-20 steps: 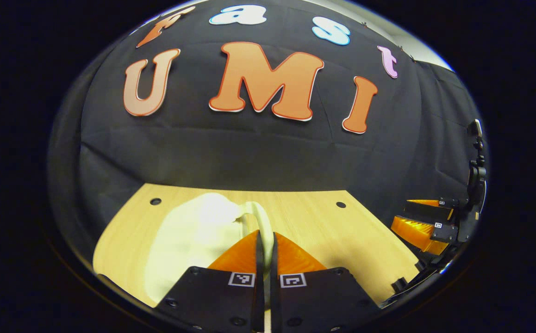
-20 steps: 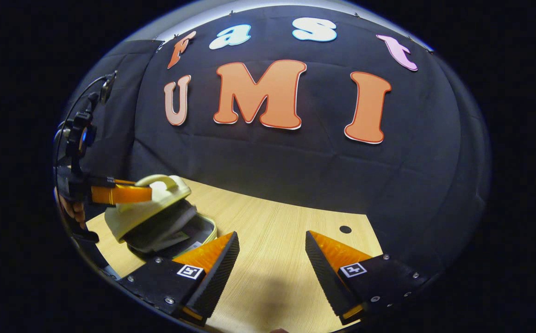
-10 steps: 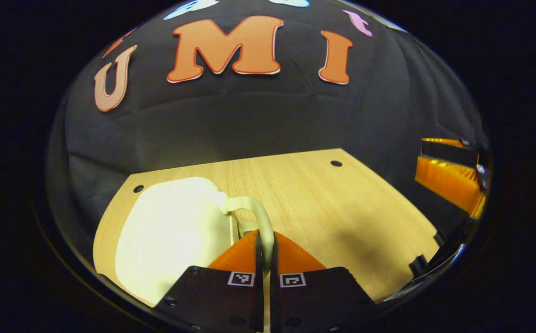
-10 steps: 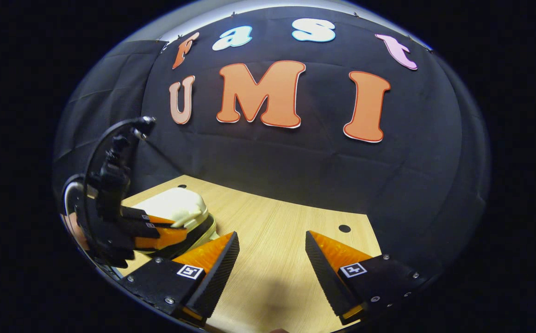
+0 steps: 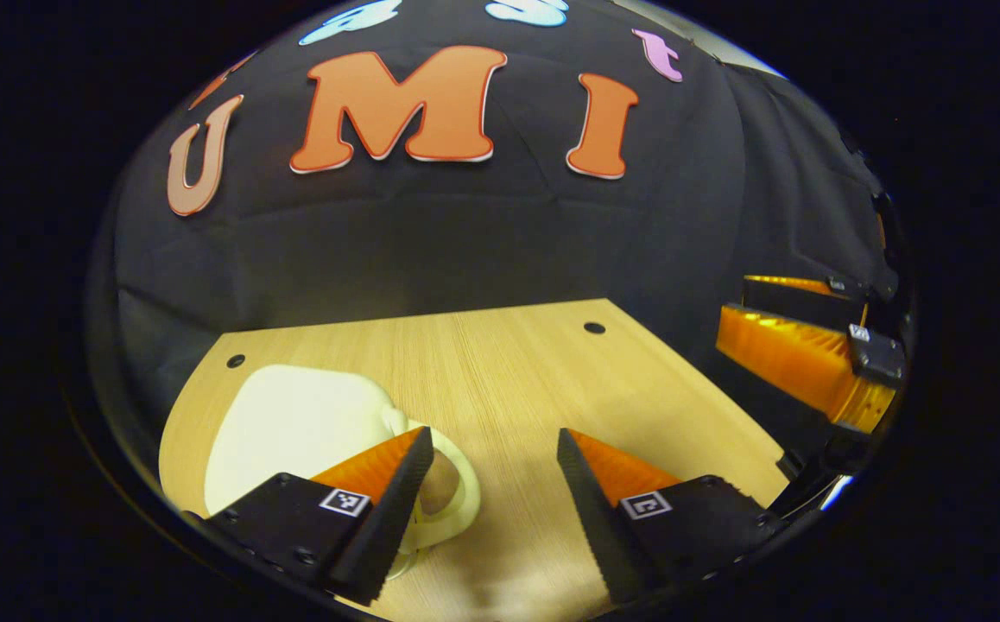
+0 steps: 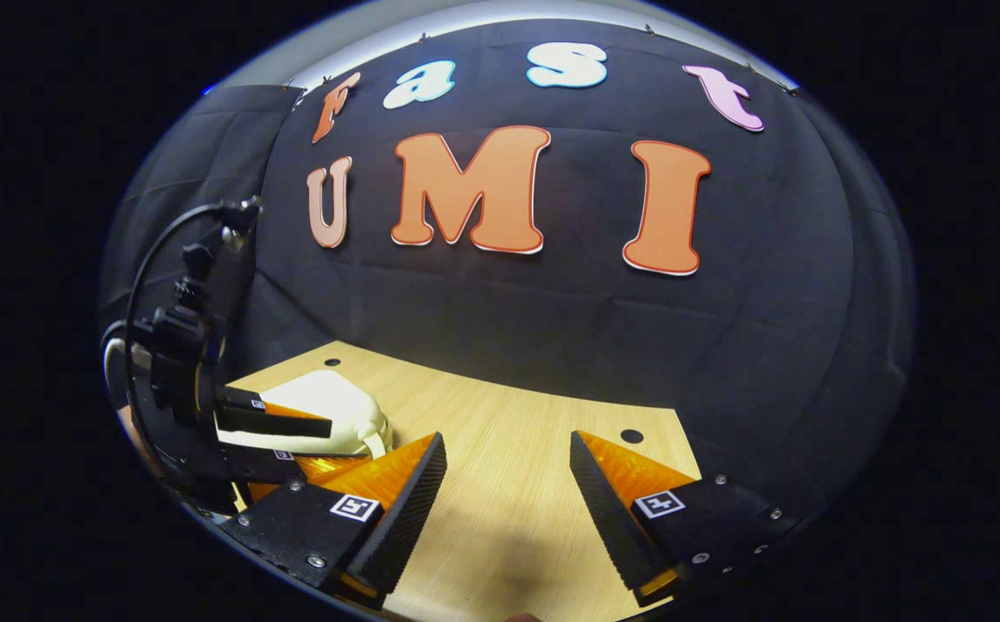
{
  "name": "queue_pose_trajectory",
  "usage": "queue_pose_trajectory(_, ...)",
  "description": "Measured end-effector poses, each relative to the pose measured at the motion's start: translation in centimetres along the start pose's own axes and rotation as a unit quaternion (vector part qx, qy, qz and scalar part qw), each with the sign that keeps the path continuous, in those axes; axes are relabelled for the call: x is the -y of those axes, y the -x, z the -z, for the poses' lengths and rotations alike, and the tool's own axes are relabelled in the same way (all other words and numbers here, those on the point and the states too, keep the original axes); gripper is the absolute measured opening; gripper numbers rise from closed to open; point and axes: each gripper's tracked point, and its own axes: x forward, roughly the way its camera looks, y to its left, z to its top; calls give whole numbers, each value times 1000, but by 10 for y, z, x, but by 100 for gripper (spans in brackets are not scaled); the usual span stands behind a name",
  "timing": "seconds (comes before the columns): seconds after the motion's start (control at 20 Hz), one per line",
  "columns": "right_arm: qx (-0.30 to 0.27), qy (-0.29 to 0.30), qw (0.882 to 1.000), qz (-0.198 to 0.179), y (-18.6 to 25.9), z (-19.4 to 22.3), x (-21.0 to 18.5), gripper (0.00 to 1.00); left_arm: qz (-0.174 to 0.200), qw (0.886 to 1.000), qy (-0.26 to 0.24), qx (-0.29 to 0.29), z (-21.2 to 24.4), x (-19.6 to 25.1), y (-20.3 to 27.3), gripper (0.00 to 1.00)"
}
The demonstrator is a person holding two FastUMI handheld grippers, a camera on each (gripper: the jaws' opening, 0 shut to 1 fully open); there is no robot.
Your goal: First open the suitcase, pack the skin care products into it, and then close the suitcase.
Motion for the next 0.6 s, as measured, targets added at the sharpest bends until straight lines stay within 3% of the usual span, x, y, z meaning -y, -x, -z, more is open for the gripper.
queue_pose_trajectory(0.15,39,15,999,10,0,-19,2,92,-38,997,-19,67,-37,-12,17,97)
queue_pose_trajectory(0.6,96,10,995,-2,0,-49,-19,92,-110,973,-30,200,-112,-26,80,96)
